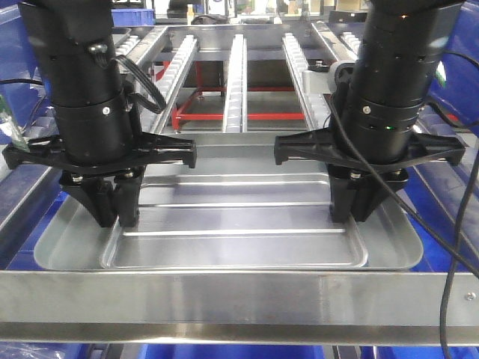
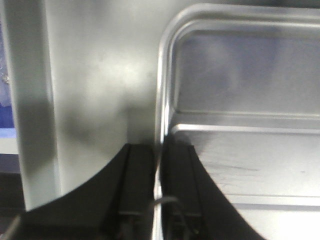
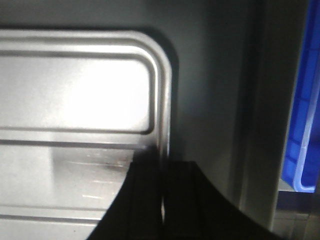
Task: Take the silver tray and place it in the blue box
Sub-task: 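Close both grippers on the opposite side rims of the tray, then lift the silver tray up off the rack with both grippers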
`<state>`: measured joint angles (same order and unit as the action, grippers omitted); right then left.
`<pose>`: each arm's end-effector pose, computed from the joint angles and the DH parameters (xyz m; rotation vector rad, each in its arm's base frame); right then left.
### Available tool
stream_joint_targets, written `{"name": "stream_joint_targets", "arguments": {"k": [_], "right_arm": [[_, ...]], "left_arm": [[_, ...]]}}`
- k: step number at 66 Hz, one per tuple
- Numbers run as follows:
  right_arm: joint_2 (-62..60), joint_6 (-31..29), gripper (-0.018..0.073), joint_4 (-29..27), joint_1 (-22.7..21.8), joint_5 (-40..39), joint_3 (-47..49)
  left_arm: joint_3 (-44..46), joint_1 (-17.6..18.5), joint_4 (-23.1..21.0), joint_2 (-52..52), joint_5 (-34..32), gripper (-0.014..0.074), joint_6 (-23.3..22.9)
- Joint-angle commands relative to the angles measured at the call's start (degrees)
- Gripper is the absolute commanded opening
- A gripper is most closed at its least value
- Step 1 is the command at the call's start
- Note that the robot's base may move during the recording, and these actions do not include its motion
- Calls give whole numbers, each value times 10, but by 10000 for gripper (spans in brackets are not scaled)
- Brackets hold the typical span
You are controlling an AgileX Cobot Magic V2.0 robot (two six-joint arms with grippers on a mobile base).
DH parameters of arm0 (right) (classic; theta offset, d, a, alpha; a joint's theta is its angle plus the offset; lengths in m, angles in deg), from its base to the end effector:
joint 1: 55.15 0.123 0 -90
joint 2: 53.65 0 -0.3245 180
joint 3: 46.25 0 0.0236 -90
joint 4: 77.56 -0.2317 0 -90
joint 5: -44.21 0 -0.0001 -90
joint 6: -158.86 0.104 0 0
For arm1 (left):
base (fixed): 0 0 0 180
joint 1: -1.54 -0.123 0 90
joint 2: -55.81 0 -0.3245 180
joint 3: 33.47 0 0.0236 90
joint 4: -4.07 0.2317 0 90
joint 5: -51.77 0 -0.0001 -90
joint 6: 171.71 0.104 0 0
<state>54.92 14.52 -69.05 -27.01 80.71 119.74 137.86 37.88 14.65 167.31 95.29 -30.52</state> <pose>0.3118 0.1564 0.2291 0.0389 2.7710 0.1401 0.2985 -0.2032 0.2301 0.1028 2.8251 -0.0825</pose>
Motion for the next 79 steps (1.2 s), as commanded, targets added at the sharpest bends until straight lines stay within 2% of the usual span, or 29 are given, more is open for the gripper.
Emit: {"name": "stream_joint_targets", "arguments": {"k": [1, 30, 37, 46, 50, 66, 70, 79], "right_arm": [[-24, -5, 49, 5, -1, -19, 16], [-26, -5, 49, 4, -1, -10, 19], [-43, -3, 49, 3, -1, 59, 40], [-90, 16, 49, 4, -1, 77, 51], [-109, 26, 49, 4, -1, 87, 50], [-173, 53, 49, 6, 14, 146, 45], [-189, 65, 49, 6, 27, 146, 34], [-245, 118, 49, 29, 73, 137, -17]], "left_arm": [[13, 3, 4, -19, -1, 0, -4], [17, 3, 4, -20, -1, -1, -4], [40, 3, 5, -31, 47, -6, -4], [66, 3, 13, -62, 106, -6, -4], [70, 7, 11, -82, 112, -6, -4], [66, 42, 11, -168, 142, -6, -45], [60, 58, 22, -180, 148, -6, -56], [23, 105, 58, -214, 169, -6, -112]]}}
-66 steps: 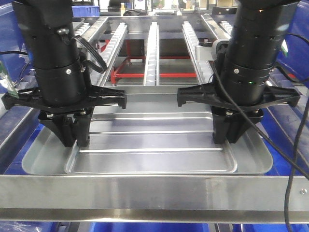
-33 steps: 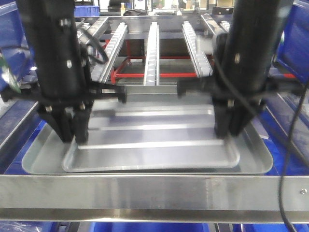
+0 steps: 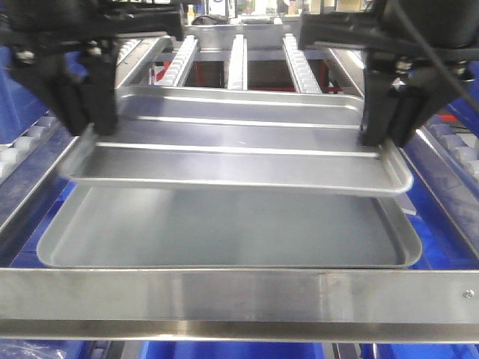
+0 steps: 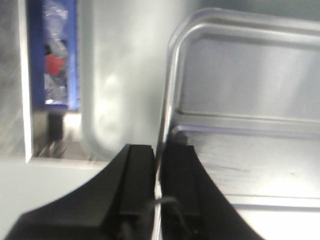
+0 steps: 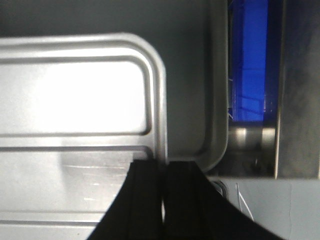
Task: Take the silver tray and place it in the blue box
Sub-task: 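Lift the silver tray up off the rack with both grippers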
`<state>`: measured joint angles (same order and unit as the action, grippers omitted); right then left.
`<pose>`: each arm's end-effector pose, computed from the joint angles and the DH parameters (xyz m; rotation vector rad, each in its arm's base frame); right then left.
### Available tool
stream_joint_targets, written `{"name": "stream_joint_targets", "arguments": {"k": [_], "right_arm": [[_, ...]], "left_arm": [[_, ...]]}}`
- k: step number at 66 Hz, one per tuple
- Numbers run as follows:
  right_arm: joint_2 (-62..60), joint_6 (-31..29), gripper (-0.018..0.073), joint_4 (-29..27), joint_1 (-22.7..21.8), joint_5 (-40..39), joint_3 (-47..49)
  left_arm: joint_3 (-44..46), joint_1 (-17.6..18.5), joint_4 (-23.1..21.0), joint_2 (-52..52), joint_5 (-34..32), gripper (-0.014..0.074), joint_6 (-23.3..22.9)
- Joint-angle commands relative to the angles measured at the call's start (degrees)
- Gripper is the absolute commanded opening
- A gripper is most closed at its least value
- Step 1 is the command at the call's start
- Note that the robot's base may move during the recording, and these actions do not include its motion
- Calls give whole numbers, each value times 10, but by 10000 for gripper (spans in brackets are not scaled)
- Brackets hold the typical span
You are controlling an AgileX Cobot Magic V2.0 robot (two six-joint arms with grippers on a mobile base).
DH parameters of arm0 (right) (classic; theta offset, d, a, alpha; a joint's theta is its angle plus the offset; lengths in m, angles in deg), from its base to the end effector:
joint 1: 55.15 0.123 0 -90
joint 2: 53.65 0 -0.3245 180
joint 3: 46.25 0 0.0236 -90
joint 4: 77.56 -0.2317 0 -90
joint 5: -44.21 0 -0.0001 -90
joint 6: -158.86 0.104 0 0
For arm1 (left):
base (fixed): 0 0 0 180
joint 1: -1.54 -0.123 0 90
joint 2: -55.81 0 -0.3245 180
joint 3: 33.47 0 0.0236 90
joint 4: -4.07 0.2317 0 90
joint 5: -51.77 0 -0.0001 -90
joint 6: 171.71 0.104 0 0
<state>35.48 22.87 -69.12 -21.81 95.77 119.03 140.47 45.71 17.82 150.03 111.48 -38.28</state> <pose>0.2314 0.1379 0.3212 0.1624 2.7102 0.2260 0.2243 -0.1882 0.3333 0.0587 2.7333 -0.1226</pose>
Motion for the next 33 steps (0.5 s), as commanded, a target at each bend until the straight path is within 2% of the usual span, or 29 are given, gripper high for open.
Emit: {"name": "stream_joint_targets", "arguments": {"k": [1, 17, 24, 33], "right_arm": [[-57, 42, 49, 34, 26, -13, -15], [-140, 144, 49, 97, 117, 21, -74], [-163, 170, 49, 109, 148, 28, -96], [-169, 177, 49, 110, 159, 30, -105]], "left_arm": [[-7, 30, 26, -45, 7, -6, -38], [-101, 115, 42, -121, 11, -6, -124], [-134, 133, 44, -156, 11, -6, -139], [-145, 138, 51, -181, 14, -6, -150]]}}
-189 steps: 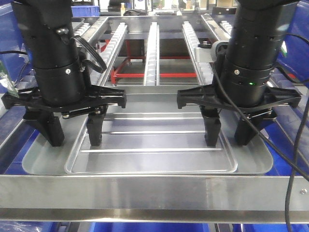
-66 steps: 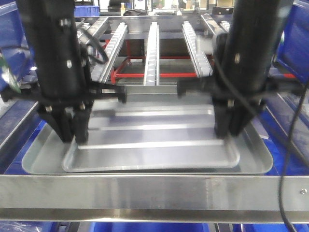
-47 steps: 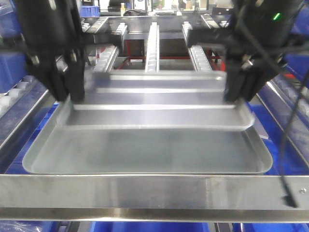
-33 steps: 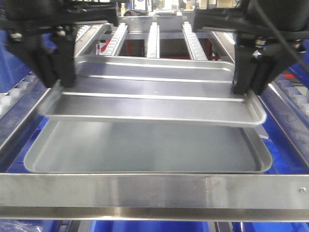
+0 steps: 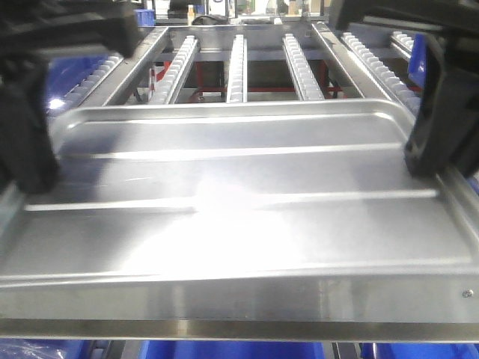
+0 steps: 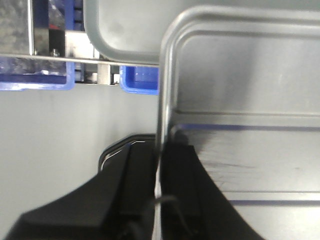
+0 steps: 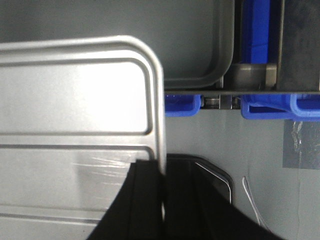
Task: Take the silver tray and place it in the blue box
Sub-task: 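Lift the silver tray up off the rack with both grippers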
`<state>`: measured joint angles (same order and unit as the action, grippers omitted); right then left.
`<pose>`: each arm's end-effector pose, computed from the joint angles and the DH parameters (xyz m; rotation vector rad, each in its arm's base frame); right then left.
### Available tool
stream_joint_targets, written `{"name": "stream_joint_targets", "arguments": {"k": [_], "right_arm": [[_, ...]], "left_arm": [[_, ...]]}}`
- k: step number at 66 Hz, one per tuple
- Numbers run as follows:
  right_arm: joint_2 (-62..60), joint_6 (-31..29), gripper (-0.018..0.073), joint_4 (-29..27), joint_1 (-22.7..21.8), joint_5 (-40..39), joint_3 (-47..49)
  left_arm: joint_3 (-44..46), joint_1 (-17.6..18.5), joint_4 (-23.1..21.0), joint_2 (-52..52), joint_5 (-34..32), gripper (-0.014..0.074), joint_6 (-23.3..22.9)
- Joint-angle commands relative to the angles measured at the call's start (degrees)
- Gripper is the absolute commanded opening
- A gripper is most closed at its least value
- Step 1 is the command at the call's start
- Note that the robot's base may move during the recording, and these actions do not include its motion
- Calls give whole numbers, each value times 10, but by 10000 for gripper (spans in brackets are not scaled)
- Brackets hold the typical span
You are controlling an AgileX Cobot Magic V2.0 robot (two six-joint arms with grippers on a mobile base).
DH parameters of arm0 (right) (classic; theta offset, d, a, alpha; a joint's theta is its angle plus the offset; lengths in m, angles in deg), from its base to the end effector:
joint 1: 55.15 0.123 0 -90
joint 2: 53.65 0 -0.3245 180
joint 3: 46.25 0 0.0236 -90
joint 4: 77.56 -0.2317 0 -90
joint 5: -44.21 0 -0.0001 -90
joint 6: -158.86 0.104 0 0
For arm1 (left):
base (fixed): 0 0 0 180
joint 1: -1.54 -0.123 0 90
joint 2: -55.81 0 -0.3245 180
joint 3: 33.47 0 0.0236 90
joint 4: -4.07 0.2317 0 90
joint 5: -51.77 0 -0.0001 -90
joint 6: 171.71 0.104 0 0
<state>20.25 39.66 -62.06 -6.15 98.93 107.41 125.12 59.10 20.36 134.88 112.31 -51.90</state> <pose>0.1396 0.1260 0.3256 0.1311 2.6686 0.2875 0.1314 -0.1594 0.3279 0.0727 2.7341 -0.1983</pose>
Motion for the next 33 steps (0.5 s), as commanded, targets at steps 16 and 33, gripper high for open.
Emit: {"name": "stream_joint_targets", "arguments": {"k": [16, 33], "right_arm": [[-17, 10, 49, 40, 3, -2, 11], [-17, 10, 49, 40, 3, -2, 11]], "left_arm": [[8, 4, 27, -32, 15, -6, -13], [8, 4, 35, -32, 15, -6, -10]]}}
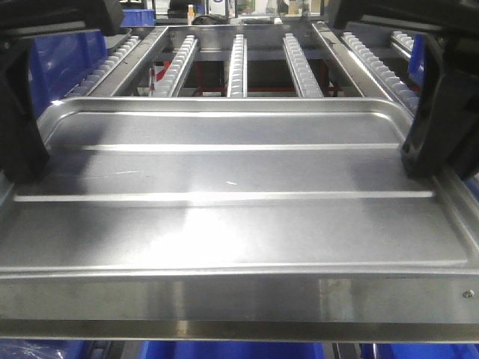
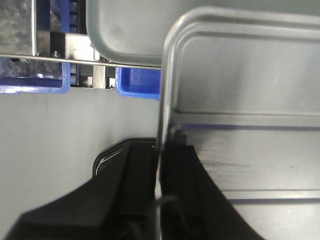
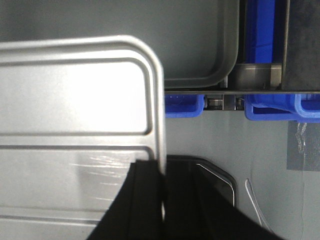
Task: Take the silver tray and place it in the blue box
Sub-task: 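Lift the silver tray up off the rack with both grippers, then hold the tray level with both grippers while the base drives to the bins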
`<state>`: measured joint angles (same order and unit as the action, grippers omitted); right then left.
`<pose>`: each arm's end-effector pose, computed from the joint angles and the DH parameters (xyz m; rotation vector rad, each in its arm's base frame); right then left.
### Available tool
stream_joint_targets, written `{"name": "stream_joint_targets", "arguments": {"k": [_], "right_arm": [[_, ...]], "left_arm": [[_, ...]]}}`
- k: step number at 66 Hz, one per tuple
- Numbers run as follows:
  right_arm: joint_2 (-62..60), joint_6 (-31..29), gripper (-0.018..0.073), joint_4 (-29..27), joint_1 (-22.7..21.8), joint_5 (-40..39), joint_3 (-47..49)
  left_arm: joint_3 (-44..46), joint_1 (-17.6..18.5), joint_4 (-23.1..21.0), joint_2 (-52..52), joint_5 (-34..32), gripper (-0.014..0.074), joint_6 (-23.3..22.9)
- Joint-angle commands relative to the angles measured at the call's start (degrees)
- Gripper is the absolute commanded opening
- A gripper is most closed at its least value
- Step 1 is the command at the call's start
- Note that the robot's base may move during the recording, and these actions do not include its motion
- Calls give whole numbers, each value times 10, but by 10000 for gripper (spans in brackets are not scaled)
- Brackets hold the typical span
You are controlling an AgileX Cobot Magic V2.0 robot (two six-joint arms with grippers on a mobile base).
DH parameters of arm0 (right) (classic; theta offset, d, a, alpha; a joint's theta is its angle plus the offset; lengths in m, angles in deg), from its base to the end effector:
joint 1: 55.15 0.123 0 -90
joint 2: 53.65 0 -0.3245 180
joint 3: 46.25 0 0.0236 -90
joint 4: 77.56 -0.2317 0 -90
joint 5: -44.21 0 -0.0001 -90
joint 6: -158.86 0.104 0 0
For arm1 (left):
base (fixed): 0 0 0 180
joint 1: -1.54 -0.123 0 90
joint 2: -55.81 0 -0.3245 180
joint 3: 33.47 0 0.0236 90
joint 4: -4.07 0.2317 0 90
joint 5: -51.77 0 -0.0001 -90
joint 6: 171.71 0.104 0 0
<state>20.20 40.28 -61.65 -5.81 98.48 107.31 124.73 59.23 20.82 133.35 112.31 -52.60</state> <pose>0.1395 0.1268 0.3258 0.1317 2.6605 0.2948 0.1283 -0.1540 0.3316 0.0590 2.7165 -0.2185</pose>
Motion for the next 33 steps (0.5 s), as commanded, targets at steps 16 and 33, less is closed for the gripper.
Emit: {"name": "stream_joint_targets", "arguments": {"k": [16, 33], "right_arm": [[-16, 3, 49, 38, -1, 8, 12], [-8, 3, 49, 41, -1, 29, 12]], "left_arm": [[12, 3, 32, -17, 15, -6, -3], [12, 3, 32, -17, 15, -6, -3]]}}
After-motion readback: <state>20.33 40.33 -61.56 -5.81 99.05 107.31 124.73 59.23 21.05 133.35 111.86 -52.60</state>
